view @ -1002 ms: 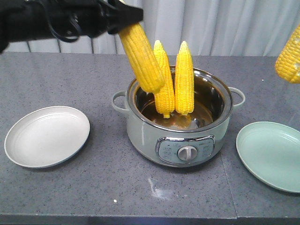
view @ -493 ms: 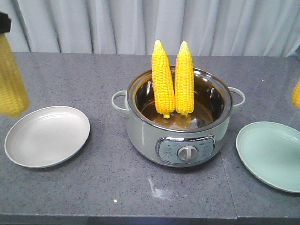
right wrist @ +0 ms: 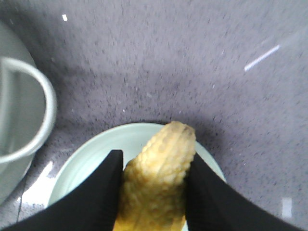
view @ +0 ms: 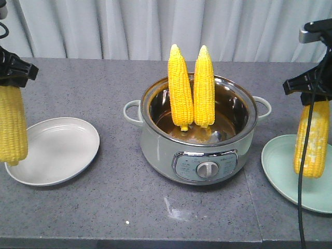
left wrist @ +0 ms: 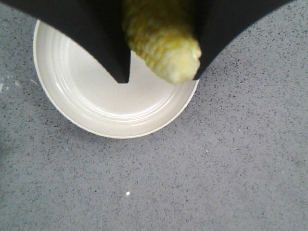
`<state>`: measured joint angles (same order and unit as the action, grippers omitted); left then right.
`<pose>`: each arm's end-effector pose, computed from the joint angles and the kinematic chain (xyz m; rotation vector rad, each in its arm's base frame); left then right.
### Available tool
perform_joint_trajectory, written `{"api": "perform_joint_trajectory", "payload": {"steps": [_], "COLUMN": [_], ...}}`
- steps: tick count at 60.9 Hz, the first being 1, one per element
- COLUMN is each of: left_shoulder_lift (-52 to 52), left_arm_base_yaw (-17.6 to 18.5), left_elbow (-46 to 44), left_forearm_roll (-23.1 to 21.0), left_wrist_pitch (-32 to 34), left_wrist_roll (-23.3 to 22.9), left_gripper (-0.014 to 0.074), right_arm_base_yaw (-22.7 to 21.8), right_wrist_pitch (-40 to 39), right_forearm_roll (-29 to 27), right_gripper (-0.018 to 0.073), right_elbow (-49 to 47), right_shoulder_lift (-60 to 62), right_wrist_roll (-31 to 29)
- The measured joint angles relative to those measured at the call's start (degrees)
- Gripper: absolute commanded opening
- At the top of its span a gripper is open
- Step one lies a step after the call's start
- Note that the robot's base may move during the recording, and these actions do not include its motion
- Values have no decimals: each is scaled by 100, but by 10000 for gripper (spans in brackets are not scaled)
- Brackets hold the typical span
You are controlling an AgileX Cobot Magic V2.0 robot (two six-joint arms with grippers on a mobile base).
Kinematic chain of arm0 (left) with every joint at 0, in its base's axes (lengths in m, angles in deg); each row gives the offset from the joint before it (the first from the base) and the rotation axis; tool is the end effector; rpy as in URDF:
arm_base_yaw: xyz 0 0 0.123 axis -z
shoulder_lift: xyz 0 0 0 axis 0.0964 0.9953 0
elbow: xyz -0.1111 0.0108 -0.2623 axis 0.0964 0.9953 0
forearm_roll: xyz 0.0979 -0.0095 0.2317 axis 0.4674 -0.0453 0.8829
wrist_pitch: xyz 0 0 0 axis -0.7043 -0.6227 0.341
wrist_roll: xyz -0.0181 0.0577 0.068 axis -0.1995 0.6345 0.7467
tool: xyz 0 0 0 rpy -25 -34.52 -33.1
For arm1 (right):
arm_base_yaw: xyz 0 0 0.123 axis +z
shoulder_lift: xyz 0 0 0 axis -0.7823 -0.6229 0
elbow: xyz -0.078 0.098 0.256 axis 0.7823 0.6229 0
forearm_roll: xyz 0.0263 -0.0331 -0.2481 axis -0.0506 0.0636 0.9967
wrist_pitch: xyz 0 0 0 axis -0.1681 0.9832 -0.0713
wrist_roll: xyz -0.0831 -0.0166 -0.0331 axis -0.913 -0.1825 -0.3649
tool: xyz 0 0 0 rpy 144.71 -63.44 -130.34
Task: Distribute corn equally
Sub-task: 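Lower the cobs onto the cream plate and green plate, open both grippers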
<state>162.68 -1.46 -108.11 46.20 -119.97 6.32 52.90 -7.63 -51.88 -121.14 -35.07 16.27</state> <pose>0.3255 -0.0237 0.3862 0.2438 2.5198 0.0126 0.3372 -0.0048 0.3501 -0.1816 2.6495 -0.2342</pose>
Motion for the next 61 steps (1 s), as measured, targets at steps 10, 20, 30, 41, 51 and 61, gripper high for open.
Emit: {"api": "perform_joint_trajectory", "payload": {"steps": [10, 20, 30, 41, 51, 61], "left_shoulder_lift": [257, 491, 697, 862, 898, 909], "left_arm_base_yaw": [0, 0, 0, 0, 0, 0], "left_elbow": [0, 0, 0, 5, 9, 9], "left_forearm_roll": [35, 35, 35, 35, 35, 35], "left_wrist_pitch": [40, 92, 115, 155, 235, 272], "left_wrist_roll": [0, 0, 0, 0, 0, 0], "left_gripper": [-7, -7, -6, -6, -6, -6], "right_arm_base_yaw": [0, -14, -186, -544, -722, -722], "right_wrist_pitch": [213, 387, 486, 572, 572, 566], "right_forearm_roll": [0, 11, -13, -54, -480, -839], "right_gripper": [-5, -5, 0, 52, 150, 311], "right_elbow": [0, 0, 0, 0, 0, 0], "right_shoulder_lift": [-381, -649, -908, -979, -979, -979], "right_wrist_roll": [21, 29, 29, 23, -287, -508]}}
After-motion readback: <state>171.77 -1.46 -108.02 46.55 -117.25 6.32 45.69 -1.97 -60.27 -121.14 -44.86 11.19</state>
